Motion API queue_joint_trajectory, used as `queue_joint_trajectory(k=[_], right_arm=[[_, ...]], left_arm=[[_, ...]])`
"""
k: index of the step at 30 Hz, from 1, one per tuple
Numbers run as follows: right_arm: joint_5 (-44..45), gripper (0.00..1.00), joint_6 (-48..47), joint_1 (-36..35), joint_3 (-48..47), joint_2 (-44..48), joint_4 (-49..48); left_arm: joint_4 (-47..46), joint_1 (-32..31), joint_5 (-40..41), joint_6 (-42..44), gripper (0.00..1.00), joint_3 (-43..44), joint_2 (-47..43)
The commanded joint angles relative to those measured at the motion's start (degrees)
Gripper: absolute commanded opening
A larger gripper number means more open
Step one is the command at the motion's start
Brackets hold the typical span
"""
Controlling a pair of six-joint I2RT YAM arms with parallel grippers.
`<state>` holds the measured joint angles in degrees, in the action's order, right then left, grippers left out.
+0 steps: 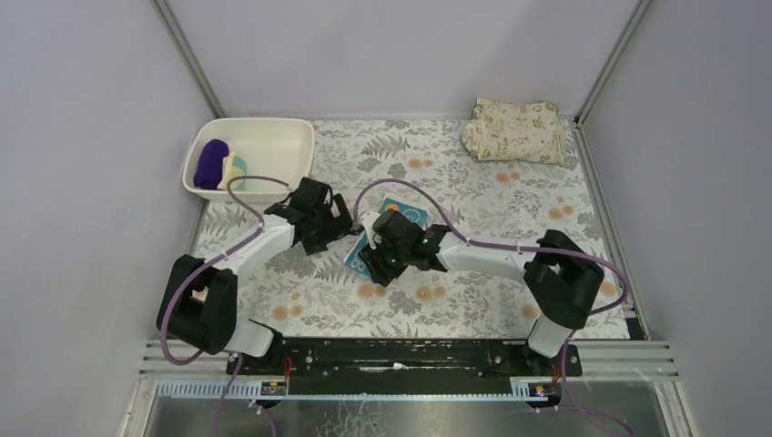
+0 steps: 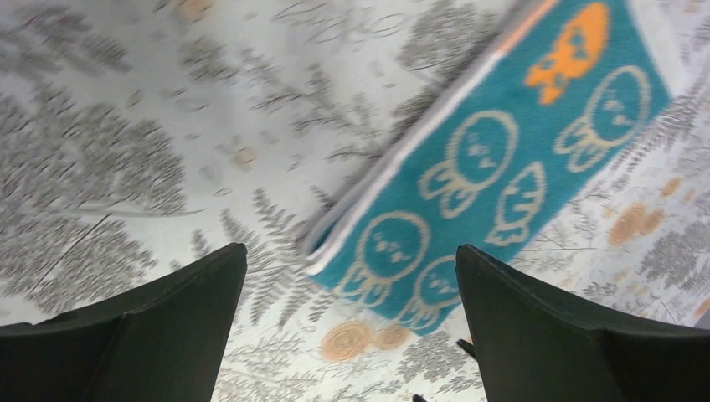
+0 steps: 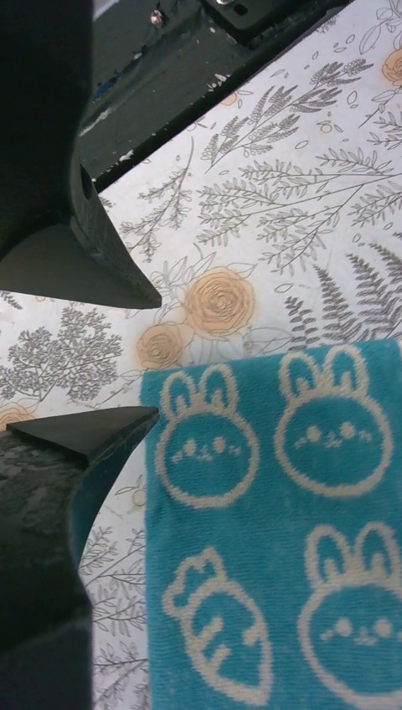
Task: Roll the towels
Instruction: Roll the towel at the center of the board.
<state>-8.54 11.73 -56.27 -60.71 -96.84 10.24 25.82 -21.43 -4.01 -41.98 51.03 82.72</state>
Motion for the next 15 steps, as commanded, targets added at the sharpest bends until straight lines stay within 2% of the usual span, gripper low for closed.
queue_joint_trajectory(k=[1,8,15], right_arm=[[6.5,0.52,-4.8,-3.1,-5.7,-3.5,2.8],[13.7,0.51,-8.1,-6.1,-9.6,-8.0,6.8],[14.6,0.49,-9.4,-7.1,-10.4,-11.1,9.0]], left_arm=[[3.7,2.1,0.6,-2.6,0.94,-4.5,-3.8],[4.9,2.8,0.9,-3.5,0.94,-8.8,-7.8],[4.9,2.8,1.0,-4.1,0.93,-10.0,-7.7]])
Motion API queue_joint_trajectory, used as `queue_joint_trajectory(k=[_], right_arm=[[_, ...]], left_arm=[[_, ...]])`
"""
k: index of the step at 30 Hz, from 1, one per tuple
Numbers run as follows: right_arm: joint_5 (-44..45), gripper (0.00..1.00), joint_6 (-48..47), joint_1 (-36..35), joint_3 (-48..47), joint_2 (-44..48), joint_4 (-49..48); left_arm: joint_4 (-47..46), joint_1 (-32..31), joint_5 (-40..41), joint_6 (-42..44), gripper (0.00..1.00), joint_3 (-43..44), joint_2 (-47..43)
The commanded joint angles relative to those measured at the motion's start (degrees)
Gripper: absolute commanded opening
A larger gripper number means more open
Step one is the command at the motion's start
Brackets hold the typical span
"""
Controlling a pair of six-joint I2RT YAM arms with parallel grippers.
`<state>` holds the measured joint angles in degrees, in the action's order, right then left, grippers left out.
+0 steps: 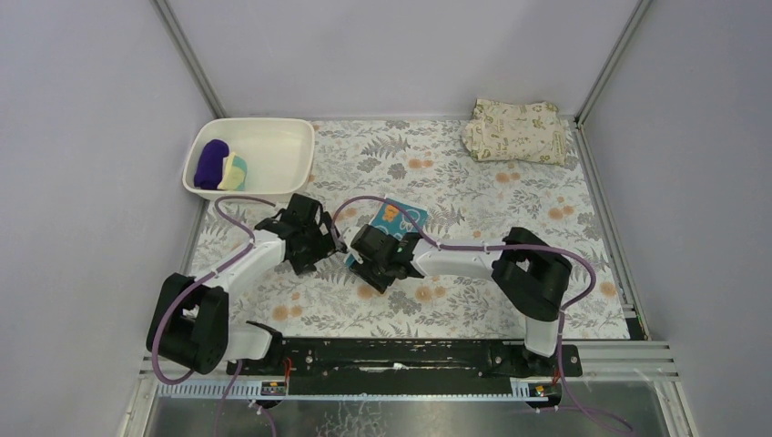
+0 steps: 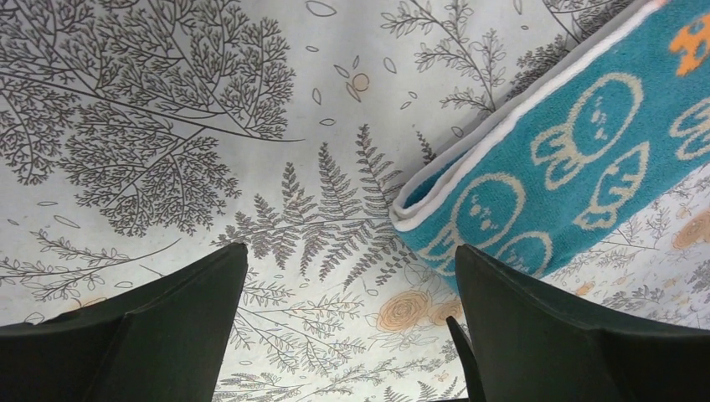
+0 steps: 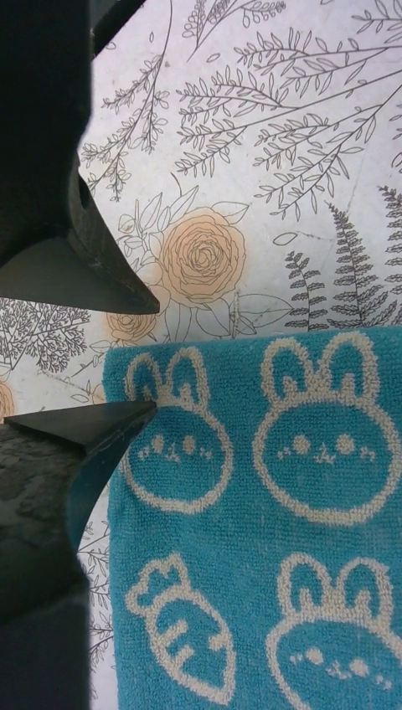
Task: Roll the towels
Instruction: Roll the towel at the center of the board.
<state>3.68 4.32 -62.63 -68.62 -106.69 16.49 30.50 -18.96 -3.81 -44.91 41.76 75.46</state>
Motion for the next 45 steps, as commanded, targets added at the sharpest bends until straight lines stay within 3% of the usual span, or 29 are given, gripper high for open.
queue_joint_trajectory(k=[1,10,16,23,31,38,45], right_arm=[[2.2,0.49,-2.1,-0.9,-2.6,-1.9,3.2],[3.5,0.45,-2.9,-1.3,-3.1,-6.9,6.4],[4.9,0.32,-3.2,-1.3,-2.8,-8.4,7.0],[-5.5,0.13,1.0,-0.4,1.4,-4.6,-0.5],[-11.7,0.08,6.1,0.4,3.3,-3.1,-6.7],[-12.9,0.07,10.7,2.2,6.5,-1.8,-11.3],[-15.2,0.06,12.6,2.9,8.1,-1.2,-13.7]], left_arm=[[0.3,0.3,1.0,-1.3,0.93,-0.9,-0.5],[-1.9,-0.7,-1.2,-3.8,0.93,-3.2,0.2],[-3.4,-0.6,-2.4,-6.4,0.93,-4.7,-0.1],[-2.9,-0.6,-2.3,-8.9,0.94,-4.7,-1.7],[-5.2,-2.4,-4.0,-13.4,0.93,-6.4,-2.2],[-7.2,-3.1,-2.6,-16.5,0.83,-8.2,-1.4],[-9.0,-4.1,-1.9,-17.2,0.63,-6.8,2.7]])
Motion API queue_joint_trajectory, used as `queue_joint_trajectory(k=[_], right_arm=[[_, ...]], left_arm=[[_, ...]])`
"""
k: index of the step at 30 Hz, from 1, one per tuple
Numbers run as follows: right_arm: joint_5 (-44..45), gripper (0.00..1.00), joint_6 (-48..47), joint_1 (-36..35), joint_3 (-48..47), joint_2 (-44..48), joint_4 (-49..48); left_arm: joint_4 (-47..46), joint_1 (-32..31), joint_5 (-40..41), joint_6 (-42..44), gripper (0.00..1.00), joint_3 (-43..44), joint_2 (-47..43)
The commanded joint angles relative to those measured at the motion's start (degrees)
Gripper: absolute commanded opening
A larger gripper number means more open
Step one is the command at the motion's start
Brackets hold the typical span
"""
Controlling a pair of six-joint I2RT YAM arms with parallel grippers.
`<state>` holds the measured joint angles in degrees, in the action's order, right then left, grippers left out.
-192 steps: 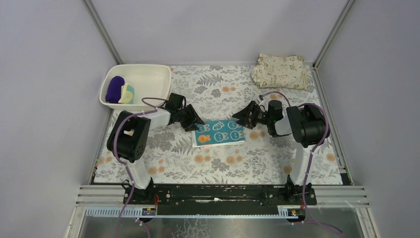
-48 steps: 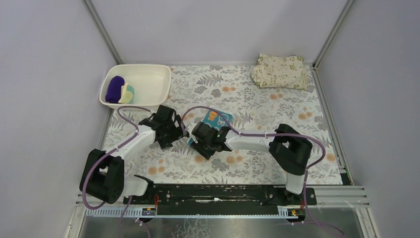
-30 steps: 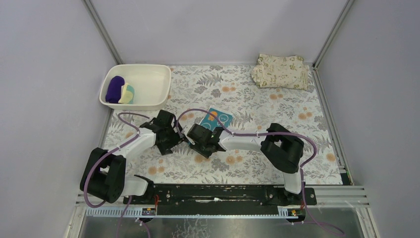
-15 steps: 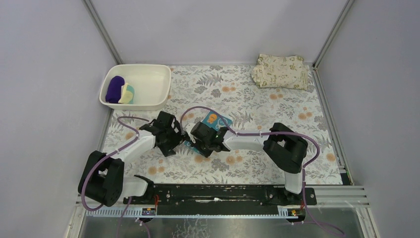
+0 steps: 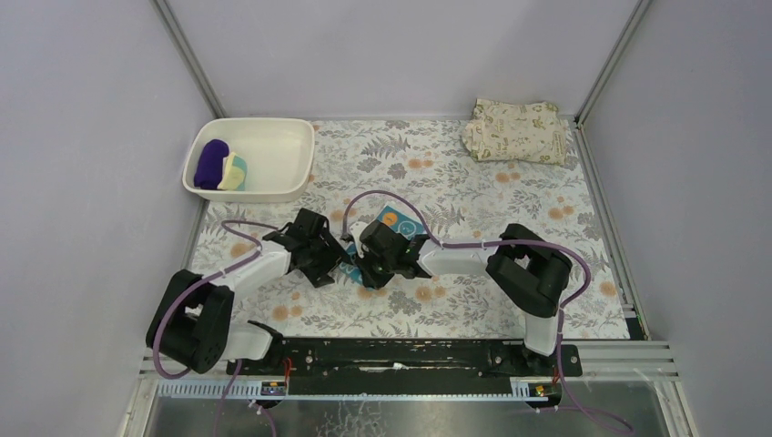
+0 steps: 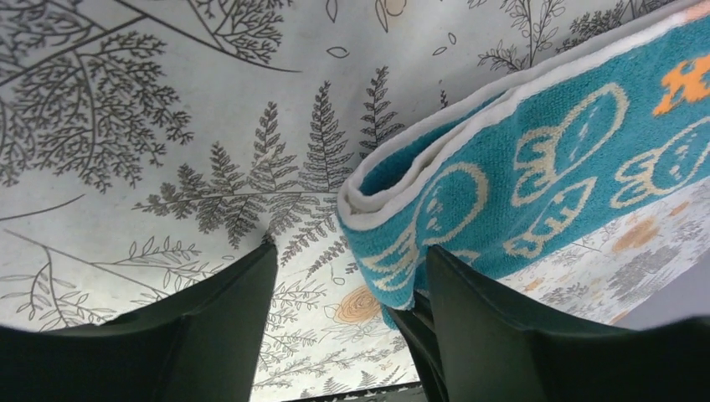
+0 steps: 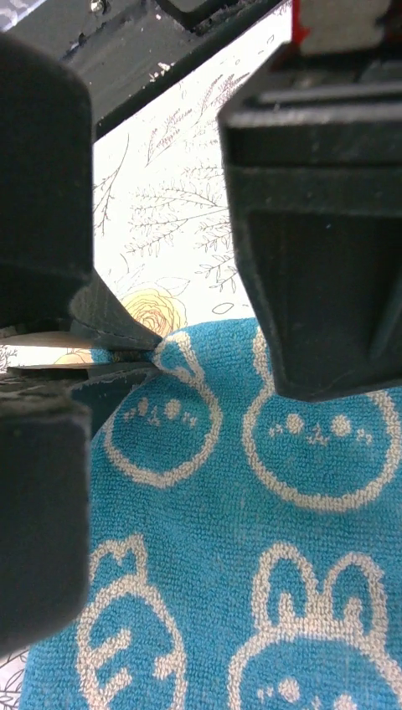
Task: Roll the towels
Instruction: Roll the towel at the center of the board.
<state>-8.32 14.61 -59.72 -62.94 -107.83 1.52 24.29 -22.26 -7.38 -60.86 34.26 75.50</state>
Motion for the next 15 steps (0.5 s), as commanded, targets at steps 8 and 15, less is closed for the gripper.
queue_joint_trajectory(k=[8,15], right_arm=[[-6.2,0.05,3.6,0.7,3.1,1.3,-0.1],[-11.4,0.04,6.0,2.5,4.5,2.5,-2.6]], left_arm=[[-2.6,-1.0,4.6,-1.3,0.38,1.8,6.8],[0.1,-1.0,7.3,-0.4,0.17,3.0,8.1]])
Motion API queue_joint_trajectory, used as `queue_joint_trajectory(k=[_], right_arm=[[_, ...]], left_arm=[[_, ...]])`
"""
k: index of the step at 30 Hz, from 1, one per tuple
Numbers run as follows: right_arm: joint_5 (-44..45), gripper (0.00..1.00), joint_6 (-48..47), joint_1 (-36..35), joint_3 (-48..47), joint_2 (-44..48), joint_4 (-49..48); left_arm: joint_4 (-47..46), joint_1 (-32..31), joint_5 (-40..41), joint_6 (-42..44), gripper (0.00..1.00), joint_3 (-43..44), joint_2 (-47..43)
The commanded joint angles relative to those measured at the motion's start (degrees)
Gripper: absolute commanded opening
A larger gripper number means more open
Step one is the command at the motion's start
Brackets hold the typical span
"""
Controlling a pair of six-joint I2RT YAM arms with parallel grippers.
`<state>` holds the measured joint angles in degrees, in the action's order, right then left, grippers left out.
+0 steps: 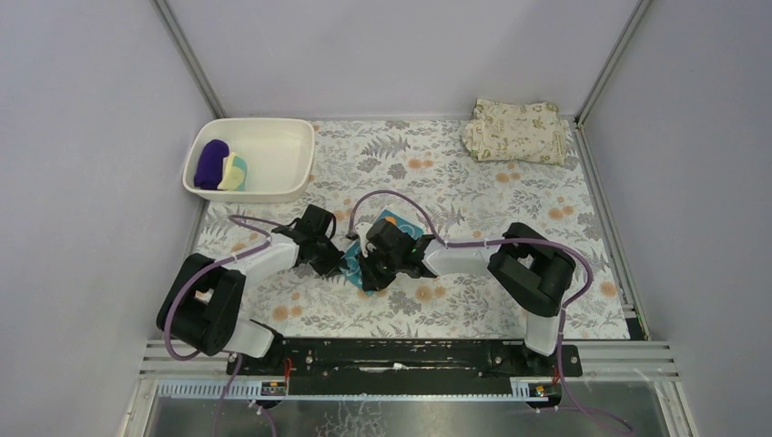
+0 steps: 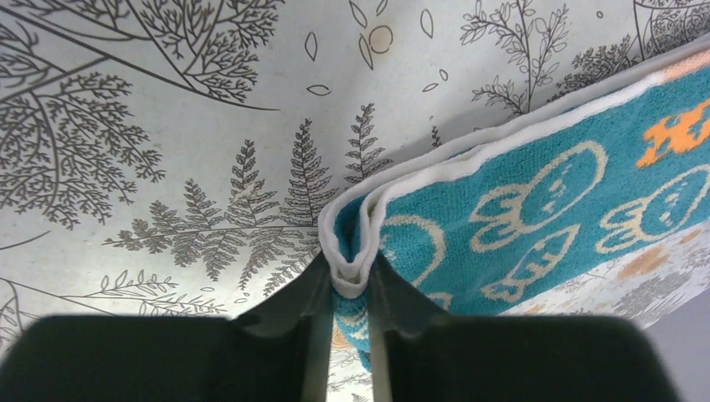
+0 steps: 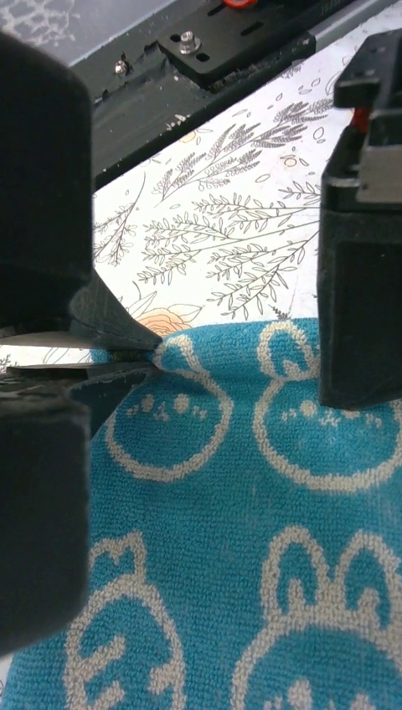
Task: Roll the towels
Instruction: Roll the towel at the center of the board.
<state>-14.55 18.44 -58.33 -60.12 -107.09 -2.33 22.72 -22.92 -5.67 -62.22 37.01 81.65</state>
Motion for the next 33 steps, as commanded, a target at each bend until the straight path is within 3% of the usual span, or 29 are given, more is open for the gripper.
queue_joint_trajectory(k=[1,4,8,13,19,26,33], right_arm=[[-6.3,0.04,2.8,1.4,1.9,1.9,0.8],[-9.9,0.04,4.4,3.0,2.5,2.1,-0.7],[-15.3,0.02,6.8,5.6,2.7,1.6,-1.8],[-22.0,0.02,10.1,8.0,1.9,-0.1,-2.4],[-29.5,0.02,15.9,10.5,1.8,-2.7,-6.0],[-34.4,0.02,22.3,13.3,3.1,-6.0,-11.8],[-36.7,0.02,27.0,16.0,4.2,-9.8,-15.2]], left_arm=[[2.2,-0.4,5.7,1.1,0.13,0.5,2.0],[3.7,-0.4,6.8,1.8,0.05,1.5,1.9],[5.5,-0.4,7.6,2.7,0.06,2.6,1.1],[7.7,-0.1,8.9,3.5,0.39,3.7,-2.0],[8.8,2.3,7.6,4.2,0.62,2.3,-9.2],[9.5,4.1,3.3,6.3,0.69,-1.1,-15.9],[8.6,4.1,-0.7,6.4,0.71,-6.5,-21.2]])
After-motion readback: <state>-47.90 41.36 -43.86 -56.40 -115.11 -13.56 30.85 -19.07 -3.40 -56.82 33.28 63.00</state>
